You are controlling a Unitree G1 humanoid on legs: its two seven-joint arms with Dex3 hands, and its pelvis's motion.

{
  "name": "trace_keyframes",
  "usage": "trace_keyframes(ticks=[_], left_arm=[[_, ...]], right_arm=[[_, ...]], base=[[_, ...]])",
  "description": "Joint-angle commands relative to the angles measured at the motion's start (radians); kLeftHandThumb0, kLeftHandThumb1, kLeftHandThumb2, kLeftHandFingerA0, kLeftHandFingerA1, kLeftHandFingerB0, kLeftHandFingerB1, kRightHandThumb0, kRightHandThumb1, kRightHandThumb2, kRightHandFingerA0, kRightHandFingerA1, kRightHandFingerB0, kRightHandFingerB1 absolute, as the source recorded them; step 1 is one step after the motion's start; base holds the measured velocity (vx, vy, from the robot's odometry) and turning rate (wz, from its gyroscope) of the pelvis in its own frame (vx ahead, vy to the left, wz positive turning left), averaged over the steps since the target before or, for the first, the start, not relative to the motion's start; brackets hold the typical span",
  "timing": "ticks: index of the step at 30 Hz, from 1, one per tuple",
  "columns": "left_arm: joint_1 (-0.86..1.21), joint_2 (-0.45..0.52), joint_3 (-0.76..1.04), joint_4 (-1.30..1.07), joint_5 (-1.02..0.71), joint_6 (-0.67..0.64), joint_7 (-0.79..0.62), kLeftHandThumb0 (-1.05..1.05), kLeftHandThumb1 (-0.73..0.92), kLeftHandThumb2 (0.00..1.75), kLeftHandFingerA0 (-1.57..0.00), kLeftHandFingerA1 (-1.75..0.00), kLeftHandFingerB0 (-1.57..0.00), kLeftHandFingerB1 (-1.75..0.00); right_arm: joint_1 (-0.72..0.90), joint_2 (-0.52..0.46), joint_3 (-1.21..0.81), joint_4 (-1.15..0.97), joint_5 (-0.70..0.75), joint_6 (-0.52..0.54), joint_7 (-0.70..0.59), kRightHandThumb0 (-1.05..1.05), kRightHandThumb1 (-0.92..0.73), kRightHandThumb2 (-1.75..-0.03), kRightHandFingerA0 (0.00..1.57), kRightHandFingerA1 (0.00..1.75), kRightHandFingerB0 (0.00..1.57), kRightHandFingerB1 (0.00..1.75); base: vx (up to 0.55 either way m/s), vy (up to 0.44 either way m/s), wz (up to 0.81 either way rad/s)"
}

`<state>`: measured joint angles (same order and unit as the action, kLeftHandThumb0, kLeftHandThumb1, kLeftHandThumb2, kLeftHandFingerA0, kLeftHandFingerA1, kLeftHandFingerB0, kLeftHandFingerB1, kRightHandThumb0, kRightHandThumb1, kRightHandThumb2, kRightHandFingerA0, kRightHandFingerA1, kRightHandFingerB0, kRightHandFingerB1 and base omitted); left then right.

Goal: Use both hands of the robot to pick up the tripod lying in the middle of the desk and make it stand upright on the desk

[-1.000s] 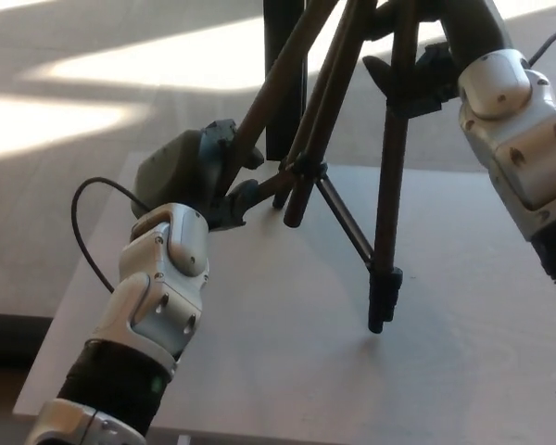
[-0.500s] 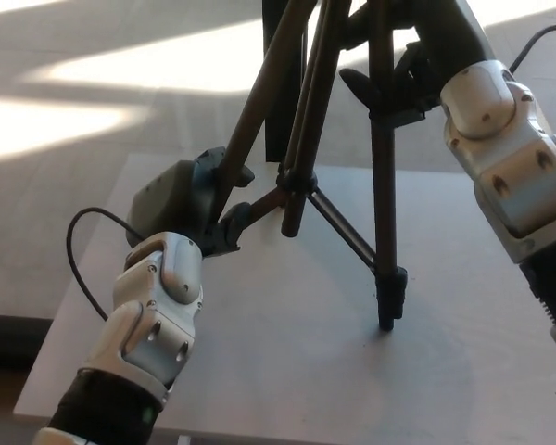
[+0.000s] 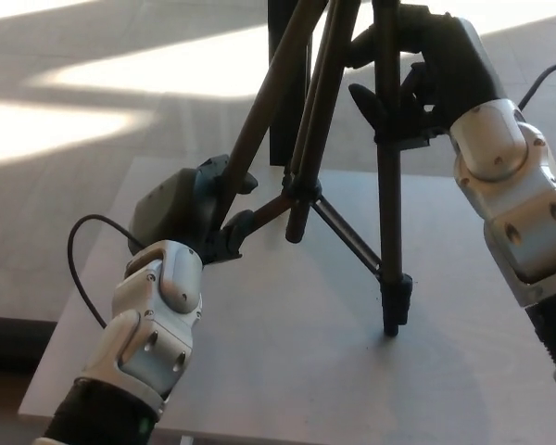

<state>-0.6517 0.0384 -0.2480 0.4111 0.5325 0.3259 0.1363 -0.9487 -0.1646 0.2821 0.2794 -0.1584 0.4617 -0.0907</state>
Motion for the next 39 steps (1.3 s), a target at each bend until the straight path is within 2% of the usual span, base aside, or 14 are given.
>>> trace_keyframes(ticks=[1, 5, 8, 12, 14, 17, 18, 19, 22, 26, 28, 30, 31, 39], left_arm=[[0.071, -0.023, 0.008, 0.012, -0.030, 0.022, 0.015, -0.22, 0.68, 0.75, -0.84, -1.31, -0.72, -0.73], [0.119, -0.053, 0.030, 0.000, -0.057, 0.007, 0.036, -0.23, 0.69, 0.74, -0.69, -0.92, -0.63, -0.67], [0.166, -0.110, 0.049, -0.004, -0.084, 0.020, 0.070, -0.26, 0.66, 0.76, -0.88, -1.50, -0.72, -0.81], [0.196, -0.164, 0.067, -0.007, -0.103, 0.070, 0.081, -0.32, 0.72, 0.69, -0.85, -1.15, -0.62, -0.69], [0.218, -0.173, 0.072, -0.029, -0.114, 0.071, 0.069, -0.29, 0.71, 0.71, -0.84, -1.39, -0.64, -0.74], [0.225, -0.157, 0.073, -0.018, -0.115, 0.035, 0.068, -0.30, 0.70, 0.70, -0.80, -1.53, -0.68, -0.80], [0.224, -0.146, 0.071, -0.013, -0.115, 0.024, 0.060, -0.34, 0.54, 1.00, -1.06, -1.26, -0.76, -0.97], [0.222, -0.140, 0.067, -0.012, -0.111, 0.028, 0.053, -0.25, 0.66, 0.77, -0.79, -1.70, -0.73, -1.20], [0.205, -0.104, 0.049, -0.018, -0.090, 0.039, 0.034, -0.19, 0.53, 1.06, -0.83, -1.75, -0.77, -1.43], [0.208, -0.071, 0.033, -0.042, -0.096, 0.028, 0.017, -0.15, 0.54, 1.07, -0.82, -1.72, -0.82, -1.17], [0.204, -0.066, 0.031, -0.047, -0.097, 0.037, 0.020, -0.16, 0.60, 0.99, -0.83, -1.53, -0.80, -0.95], [0.192, -0.063, 0.035, -0.046, -0.103, 0.056, 0.012, -0.44, 0.70, 0.61, -0.91, -1.25, -0.37, -0.47], [0.186, -0.034, 0.052, -0.093, -0.179, 0.115, -0.142, -0.96, 0.56, 0.88, 0.00, -0.09, 0.00, 0.00], [0.159, 0.000, 0.074, -0.131, -0.218, 0.172, -0.233, -0.94, 0.66, 0.63, 0.00, 0.00, 0.00, 0.00]], right_arm=[[0.068, 0.004, 0.052, 0.005, -0.053, 0.023, 0.068, -0.33, -0.56, -0.88, 0.90, 1.71, 0.82, 0.89], [0.088, 0.010, 0.065, 0.003, -0.055, -0.008, 0.078, -0.29, -0.55, -0.85, 0.91, 1.67, 0.79, 0.91], [0.097, 0.033, 0.072, 0.002, -0.057, -0.022, 0.080, -0.30, -0.43, -1.12, 0.95, 1.65, 0.89, 1.21], [0.097, 0.054, 0.076, 0.017, -0.072, -0.040, 0.077, -0.30, -0.40, -1.24, 0.92, 1.73, 0.81, 1.38], [0.108, 0.052, 0.078, 0.013, -0.084, -0.049, 0.078, -0.29, -0.40, -1.24, 0.90, 1.75, 0.80, 1.39], [0.114, 0.064, 0.063, 0.024, -0.083, -0.051, 0.073, -0.35, -0.44, -1.18, 1.19, 1.35, 0.91, 1.11], [0.116, 0.063, 0.060, 0.027, -0.086, -0.050, 0.078, -0.29, -0.38, -1.20, 0.90, 1.75, 0.82, 1.22], [0.120, 0.059, 0.057, 0.024, -0.087, -0.045, 0.086, -0.28, -0.40, -1.14, 0.88, 1.75, 0.83, 1.12], [0.120, 0.058, 0.043, 0.021, -0.093, -0.005, 0.090, -0.28, -0.47, -0.95, 0.83, 1.43, 0.80, 0.85], [0.129, 0.054, 0.030, 0.020, -0.093, -0.004, 0.098, -0.24, -0.44, -1.07, 0.87, 1.51, 0.88, 0.87], [0.129, 0.053, 0.035, 0.009, -0.105, 0.014, 0.101, -0.27, -0.55, -0.90, 0.84, 1.38, 0.79, 0.76], [0.129, 0.041, 0.037, -0.007, -0.097, 0.033, 0.143, -0.51, -0.72, -0.60, 0.72, 1.11, 0.26, 0.45], [0.118, 0.001, 0.073, -0.027, -0.097, 0.093, 0.243, -1.04, -0.62, -0.98, 0.00, 0.16, 0.00, 0.00], [0.096, -0.051, 0.124, -0.075, -0.111, 0.201, 0.342, -1.05, -0.67, -0.63, 0.00, 0.00, 0.00, 0.00]], base=[[0.00, 0.000, 0.00], [0.00, 0.000, 0.00], [0.00, 0.000, 0.00], [0.00, 0.000, 0.02], [0.00, 0.000, 0.00], [0.00, 0.000, 0.00], [0.00, 0.000, 0.00], [0.00, 0.000, 0.00], [0.00, 0.000, 0.00], [0.00, 0.000, 0.00], [0.00, 0.000, 0.00], [0.00, 0.000, 0.00], [0.00, 0.000, 0.00], [0.00, 0.000, 0.00]])
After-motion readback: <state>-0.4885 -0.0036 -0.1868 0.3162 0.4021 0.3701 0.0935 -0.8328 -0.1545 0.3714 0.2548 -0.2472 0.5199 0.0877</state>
